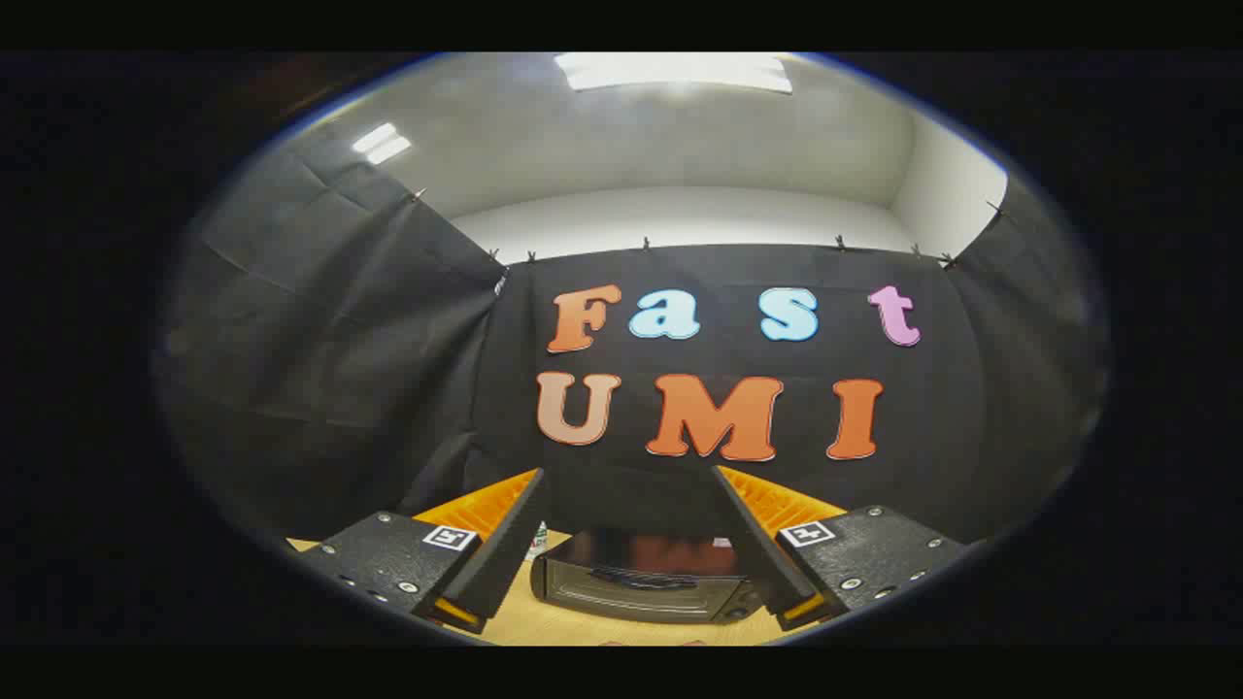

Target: Open the toaster oven, put the food inside, and close the toaster oven door.

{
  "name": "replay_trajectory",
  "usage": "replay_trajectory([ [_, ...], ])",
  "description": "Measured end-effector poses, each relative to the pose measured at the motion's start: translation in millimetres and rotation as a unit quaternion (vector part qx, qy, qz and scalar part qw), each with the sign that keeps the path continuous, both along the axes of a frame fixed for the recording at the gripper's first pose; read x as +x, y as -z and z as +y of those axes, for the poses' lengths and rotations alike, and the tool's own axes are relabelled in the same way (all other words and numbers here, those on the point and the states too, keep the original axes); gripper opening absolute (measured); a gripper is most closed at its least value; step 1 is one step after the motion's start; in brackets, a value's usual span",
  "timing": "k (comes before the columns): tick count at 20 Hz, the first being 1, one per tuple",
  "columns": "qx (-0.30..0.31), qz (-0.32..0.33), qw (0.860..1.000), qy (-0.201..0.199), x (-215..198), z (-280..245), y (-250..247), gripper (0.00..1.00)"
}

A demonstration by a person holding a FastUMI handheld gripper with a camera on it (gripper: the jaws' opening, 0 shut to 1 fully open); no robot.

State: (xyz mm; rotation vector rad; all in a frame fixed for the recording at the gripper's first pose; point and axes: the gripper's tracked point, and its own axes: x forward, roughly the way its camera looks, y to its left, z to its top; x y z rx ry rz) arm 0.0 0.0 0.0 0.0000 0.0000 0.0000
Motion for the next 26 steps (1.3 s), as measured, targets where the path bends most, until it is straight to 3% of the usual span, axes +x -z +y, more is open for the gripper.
replay_trajectory([
  [14, 0.008, 0.008, 1.000, 0.017, -2, -17, 7, 0.97],
  [26, 0.032, 0.071, 0.997, 0.028, 18, -22, 70, 0.98],
])
